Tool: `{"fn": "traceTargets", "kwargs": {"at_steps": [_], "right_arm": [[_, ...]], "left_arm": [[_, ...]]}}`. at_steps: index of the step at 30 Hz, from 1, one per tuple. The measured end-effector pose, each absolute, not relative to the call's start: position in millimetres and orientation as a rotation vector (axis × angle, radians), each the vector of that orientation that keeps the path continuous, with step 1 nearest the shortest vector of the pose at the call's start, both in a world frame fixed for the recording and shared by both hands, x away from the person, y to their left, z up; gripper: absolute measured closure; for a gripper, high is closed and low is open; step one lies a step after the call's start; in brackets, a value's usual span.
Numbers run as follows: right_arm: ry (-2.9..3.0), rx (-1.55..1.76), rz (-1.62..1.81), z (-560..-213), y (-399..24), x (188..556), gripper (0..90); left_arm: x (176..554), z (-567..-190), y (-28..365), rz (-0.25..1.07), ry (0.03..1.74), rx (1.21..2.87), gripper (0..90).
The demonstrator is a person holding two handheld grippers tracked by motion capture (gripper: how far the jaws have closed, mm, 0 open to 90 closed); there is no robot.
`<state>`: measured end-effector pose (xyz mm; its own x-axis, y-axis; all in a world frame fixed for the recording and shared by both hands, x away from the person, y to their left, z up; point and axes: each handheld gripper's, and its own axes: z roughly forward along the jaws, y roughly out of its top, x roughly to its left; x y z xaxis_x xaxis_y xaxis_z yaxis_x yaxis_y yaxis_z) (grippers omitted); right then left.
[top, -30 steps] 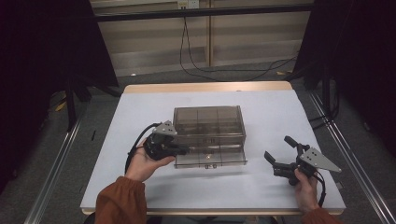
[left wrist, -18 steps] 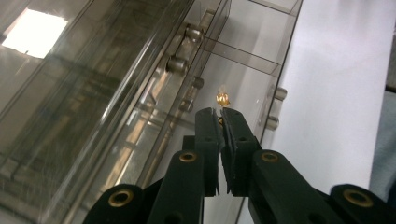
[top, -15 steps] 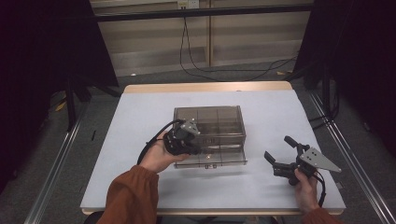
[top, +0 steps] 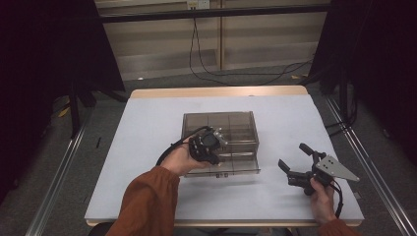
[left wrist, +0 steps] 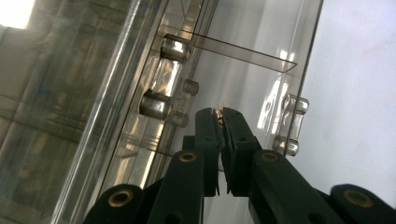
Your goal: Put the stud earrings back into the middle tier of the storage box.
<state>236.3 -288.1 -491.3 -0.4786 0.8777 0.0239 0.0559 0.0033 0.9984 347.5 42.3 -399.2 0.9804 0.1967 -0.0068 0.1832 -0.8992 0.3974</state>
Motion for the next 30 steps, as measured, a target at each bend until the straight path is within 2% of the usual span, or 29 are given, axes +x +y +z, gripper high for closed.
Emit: {"fn": "traceTargets", "kwargs": {"at_steps": [10,18,30], "right_arm": [[1.608,0.981,1.552,-491,-288,236,2.9],[1.608,0.977,1.551,-491,-288,236,2.9],[1.608,0.977,1.551,-491,-288,236,2.9]], "left_arm": [[350,-406,29,0.027,0.258,2.815,85.8],[349,-410,24,0.024,0.278,2.816,83.0],[348,-401,38,-0.031,0.344,2.685,72.1]]}}
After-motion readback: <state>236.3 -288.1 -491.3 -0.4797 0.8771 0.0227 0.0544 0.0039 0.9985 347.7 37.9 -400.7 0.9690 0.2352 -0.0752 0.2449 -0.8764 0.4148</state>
